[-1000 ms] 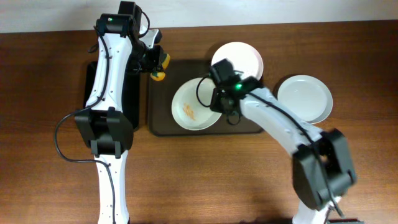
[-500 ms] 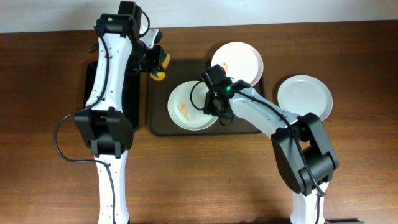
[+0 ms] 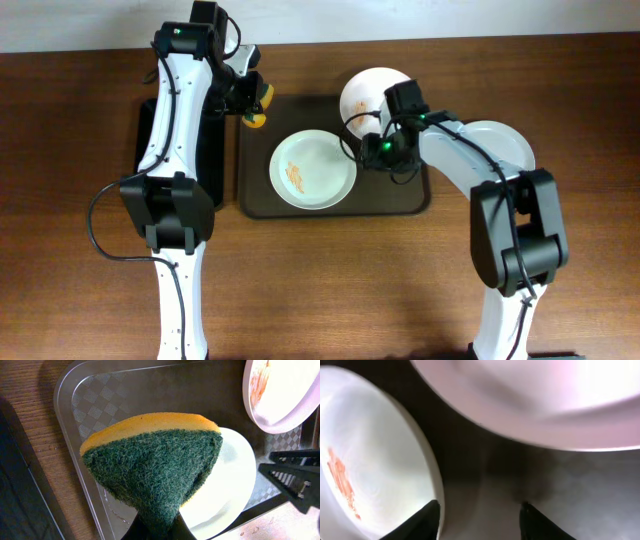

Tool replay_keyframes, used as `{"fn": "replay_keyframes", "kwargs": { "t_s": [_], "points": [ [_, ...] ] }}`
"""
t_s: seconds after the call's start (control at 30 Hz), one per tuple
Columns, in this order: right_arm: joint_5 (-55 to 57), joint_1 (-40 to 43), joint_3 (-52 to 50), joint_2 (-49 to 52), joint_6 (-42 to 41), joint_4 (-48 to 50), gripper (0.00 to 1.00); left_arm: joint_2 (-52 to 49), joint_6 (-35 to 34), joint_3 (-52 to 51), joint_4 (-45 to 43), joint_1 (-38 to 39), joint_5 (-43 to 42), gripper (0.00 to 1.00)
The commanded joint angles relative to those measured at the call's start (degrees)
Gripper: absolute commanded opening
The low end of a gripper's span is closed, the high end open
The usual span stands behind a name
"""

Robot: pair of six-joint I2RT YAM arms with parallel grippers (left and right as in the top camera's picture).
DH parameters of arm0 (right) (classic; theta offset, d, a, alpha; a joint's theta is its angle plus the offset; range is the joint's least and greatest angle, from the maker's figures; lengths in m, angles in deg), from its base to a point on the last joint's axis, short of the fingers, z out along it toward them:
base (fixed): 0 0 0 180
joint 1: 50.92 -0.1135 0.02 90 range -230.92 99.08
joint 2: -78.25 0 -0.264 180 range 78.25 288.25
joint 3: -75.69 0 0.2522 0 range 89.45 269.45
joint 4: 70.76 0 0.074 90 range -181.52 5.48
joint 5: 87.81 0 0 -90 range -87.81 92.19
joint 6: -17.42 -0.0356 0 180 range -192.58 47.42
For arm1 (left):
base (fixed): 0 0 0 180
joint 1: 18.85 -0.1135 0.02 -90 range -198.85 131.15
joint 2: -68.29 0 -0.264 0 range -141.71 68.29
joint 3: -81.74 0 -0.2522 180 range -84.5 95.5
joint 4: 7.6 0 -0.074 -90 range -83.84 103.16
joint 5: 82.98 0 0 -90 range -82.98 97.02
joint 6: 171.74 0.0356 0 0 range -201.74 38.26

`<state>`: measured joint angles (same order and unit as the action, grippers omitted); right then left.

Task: Clean dirty plates on tray and stack at the side

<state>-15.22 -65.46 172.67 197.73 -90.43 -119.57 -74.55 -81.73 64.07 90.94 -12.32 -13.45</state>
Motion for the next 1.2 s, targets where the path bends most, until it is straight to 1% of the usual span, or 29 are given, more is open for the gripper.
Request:
{"fn": "replay_keyframes", "kwargs": {
  "t_s": [0.0,0.03,0.1,0.2,0.33,0.4,0.43,0.47,0.53,0.83,0.93,1.07,1.17],
  "points": [
    [-3.7,-0.5,1.4,0.8,1.5,0.2,0.47,0.2,1.1,0.4,0.0,-0.1,0.3,0.01],
    [-3.8,-0.7,1.4,0.8,1.1,0.2,0.44,0.2,1.1,0.4,0.1,-0.1,0.3,0.01],
    [-3.2,-1.2,1.4,0.8,0.9,0.3,0.43,0.2,1.1,0.4,0.3,-0.1,0.3,0.01],
    [0.8,-2.5,1.4,1.4,0.9,1.0,0.4,0.2,1.1,0.4,0.1,-0.1,0.3,0.01],
    [1.6,-4.3,1.4,3.8,0.3,4.4,0.32,0.2,1.1,0.4,-0.2,-0.1,0.3,0.01],
    [2.5,-4.9,1.4,4.6,-1.7,5.1,0.21,0.2,1.1,0.4,-0.2,-0.1,0.3,0.01],
    [3.5,-5.0,1.4,4.7,-2.9,5.2,0.17,0.2,1.1,0.4,-0.1,-0.1,0.3,0.01],
    [4.6,-5.3,1.4,4.7,-4.4,5.4,0.11,0.2,1.1,0.4,-0.1,-0.1,0.3,0.01],
    [4.6,-5.3,1.4,4.7,-6.0,5.7,0.04,0.2,1.1,0.4,0.1,-0.1,0.3,0.01],
    [4.6,-5.4,1.4,4.7,-11.5,5.6,0.04,0.2,1.3,0.4,3.7,2.2,0.3,0.01],
    [4.3,-5.4,1.4,4.7,-11.7,6.2,0.04,0.0,3.6,-0.6,5.7,4.1,0.4,0.01],
    [4.3,-5.4,1.4,4.7,-12.7,6.4,0.04,-0.1,2.8,-6.3,4.2,6.3,0.4,0.01],
    [4.4,-5.4,1.4,4.7,-13.1,6.5,0.04,-0.1,0.7,-14.1,-0.3,7.4,0.4,0.01]
  ]
}}
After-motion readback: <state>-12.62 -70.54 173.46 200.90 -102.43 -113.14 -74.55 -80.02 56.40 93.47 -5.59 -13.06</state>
